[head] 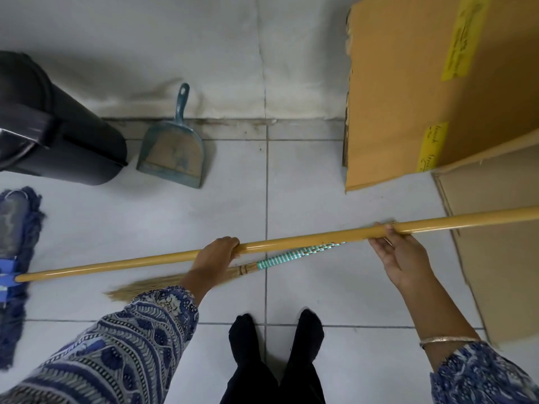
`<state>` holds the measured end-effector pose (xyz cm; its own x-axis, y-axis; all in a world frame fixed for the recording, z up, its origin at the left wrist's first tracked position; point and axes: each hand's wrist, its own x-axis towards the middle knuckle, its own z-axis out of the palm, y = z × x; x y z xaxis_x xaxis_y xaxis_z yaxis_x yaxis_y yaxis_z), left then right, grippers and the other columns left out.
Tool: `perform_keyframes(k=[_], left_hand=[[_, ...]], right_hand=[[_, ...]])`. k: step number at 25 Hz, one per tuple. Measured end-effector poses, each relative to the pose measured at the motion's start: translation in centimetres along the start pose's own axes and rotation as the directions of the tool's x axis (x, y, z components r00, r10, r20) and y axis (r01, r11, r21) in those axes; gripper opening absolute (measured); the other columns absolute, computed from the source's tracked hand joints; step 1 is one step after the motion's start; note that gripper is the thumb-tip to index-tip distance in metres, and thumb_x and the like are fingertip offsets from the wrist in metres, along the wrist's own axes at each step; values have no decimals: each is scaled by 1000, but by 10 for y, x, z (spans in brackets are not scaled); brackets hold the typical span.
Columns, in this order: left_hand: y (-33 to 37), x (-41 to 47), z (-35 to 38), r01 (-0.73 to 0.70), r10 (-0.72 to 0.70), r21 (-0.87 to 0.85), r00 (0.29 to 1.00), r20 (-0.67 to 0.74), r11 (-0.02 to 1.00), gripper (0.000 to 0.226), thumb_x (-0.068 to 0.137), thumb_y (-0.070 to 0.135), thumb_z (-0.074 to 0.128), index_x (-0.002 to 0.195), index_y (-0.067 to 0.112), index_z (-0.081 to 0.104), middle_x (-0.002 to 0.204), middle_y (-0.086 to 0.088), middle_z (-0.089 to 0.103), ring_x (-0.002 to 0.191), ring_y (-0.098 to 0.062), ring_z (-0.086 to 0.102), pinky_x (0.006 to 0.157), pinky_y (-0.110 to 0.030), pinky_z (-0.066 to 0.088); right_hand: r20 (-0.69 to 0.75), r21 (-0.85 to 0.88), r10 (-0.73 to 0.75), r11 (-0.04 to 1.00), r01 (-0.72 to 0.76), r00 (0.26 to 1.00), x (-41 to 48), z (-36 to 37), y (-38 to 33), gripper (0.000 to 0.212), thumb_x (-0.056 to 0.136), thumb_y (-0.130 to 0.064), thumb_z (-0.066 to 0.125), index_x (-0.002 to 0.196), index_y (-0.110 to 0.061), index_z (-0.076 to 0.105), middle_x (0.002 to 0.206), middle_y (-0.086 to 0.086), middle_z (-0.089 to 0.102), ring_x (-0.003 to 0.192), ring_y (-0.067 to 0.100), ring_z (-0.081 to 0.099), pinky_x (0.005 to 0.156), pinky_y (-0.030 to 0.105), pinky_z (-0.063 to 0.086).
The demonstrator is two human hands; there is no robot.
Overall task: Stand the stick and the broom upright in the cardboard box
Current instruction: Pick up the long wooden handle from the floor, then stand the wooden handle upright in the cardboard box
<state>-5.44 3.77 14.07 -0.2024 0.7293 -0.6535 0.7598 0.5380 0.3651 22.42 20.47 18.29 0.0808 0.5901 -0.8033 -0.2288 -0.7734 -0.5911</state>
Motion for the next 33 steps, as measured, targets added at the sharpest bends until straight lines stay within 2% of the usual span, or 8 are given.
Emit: perform_keyframes(k=[5, 10, 13, 16, 21, 23, 26, 33], left_hand=[[16, -49, -75, -63, 62, 15, 994, 94, 998, 15, 95, 20, 44, 88, 9, 51, 83, -3, 52, 75, -18, 44, 68, -30, 33], [64, -111, -147, -133, 133, -5, 990, 38, 991, 15, 95, 23, 44, 88, 11, 51, 79, 1, 49, 70, -18, 44, 60, -28, 33], [104, -150, -190, -204, 204, -13, 979, -13, 979, 15, 94, 24, 46, 95, 12, 54, 77, 1, 51, 65, -17, 45, 58, -26, 35], [142, -194, -236, -273, 272, -19, 962, -36, 962, 12, 92, 25, 50, 97, 15, 55, 74, 3, 50, 65, -16, 47, 61, -27, 37], [193, -265, -307, -381, 370, -54, 917, -148, 923, 6, 89, 24, 56, 87, 19, 54, 76, 3, 56, 72, -17, 56, 65, -28, 43], [214, -287, -330, -407, 383, -79, 897, -220, 910, 12, 89, 22, 55, 79, 23, 48, 80, 3, 60, 76, -18, 57, 70, -32, 44], [245, -317, -359, -466, 414, -72, 839, -352, 882, 16, 89, 24, 53, 77, 21, 44, 74, 4, 55, 69, -17, 49, 64, -30, 37], [305, -342, -389, -620, 515, -30, 678, -525, 784, 21, 88, 32, 56, 84, 12, 50, 70, -1, 52, 62, -17, 45, 56, -29, 33]], right_hand=[[41, -17, -99, 995, 99, 994, -85, 28, -50, 11, 93, -11, 45, 88, -16, 53, 95, 9, 64, 97, 20, 62, 79, 38, 52], [65, -55, -290, 954, 294, 955, -183, 48, -134, 9, 94, -15, 46, 99, -16, 53, 95, 6, 63, 93, 17, 63, 68, 30, 57], [120, -72, -402, 908, 412, 908, -250, 51, -200, 10, 94, -16, 45, 89, -20, 54, 90, 4, 63, 93, 19, 62, 64, 25, 59], [168, -62, -513, 847, 528, 842, -326, 57, -261, 14, 93, -15, 47, 81, -21, 50, 87, 4, 62, 92, 20, 59, 69, 31, 57], [286, -39, -672, 704, 709, 683, -445, 71, -346, 18, 90, -15, 52, 74, -24, 49, 65, -4, 70, 74, 8, 68, 57, 25, 59], [321, -36, -720, 640, 767, 616, -487, 76, -375, 18, 90, -15, 52, 75, -23, 48, 71, -2, 69, 74, 11, 67, 60, 26, 60], [370, -31, -788, 519, 854, 492, -552, 81, -413, 15, 90, -17, 52, 76, -22, 51, 81, 4, 66, 81, 17, 67, 65, 29, 60], [419, -25, -848, 345, 938, 323, -640, 73, -466, 3, 89, -17, 56, 89, -18, 59, 85, 5, 70, 85, 19, 69, 74, 35, 57]])
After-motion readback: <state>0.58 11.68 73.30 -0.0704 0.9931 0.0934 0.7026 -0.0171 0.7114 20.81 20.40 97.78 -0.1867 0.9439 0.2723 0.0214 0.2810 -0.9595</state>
